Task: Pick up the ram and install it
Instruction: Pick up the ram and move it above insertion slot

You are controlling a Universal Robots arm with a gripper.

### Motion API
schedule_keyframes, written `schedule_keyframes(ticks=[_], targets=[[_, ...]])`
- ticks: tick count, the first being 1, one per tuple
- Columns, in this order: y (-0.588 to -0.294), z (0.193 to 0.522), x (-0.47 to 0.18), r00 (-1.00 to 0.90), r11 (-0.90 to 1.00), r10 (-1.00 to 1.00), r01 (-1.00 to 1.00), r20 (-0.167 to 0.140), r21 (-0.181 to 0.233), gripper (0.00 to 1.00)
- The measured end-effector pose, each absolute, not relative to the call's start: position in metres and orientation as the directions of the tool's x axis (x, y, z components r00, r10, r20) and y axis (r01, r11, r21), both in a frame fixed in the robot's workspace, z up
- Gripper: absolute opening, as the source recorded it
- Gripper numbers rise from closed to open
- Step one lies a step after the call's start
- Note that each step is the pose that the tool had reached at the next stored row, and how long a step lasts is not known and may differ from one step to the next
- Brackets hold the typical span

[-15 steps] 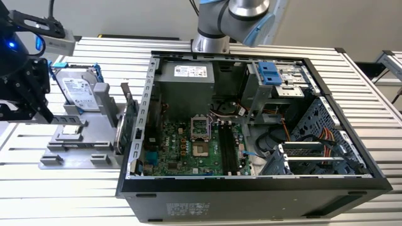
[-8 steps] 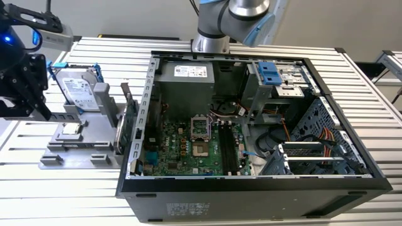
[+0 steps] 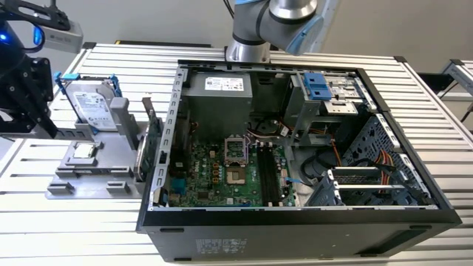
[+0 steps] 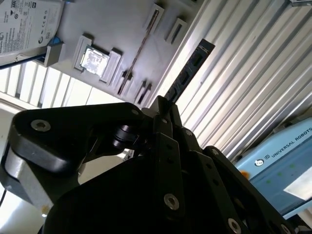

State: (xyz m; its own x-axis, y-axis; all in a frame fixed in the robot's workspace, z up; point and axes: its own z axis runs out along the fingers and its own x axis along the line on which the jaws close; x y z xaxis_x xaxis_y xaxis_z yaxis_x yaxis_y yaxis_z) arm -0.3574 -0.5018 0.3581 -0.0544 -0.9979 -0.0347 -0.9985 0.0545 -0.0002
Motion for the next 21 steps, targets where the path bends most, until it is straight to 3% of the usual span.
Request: schedule_keyframes(ticks=[21], targets=[[-0.497, 0.387, -0.358, -0.003, 0.003, -0.999, -1.000, -0.035, 0.000, 0.00]])
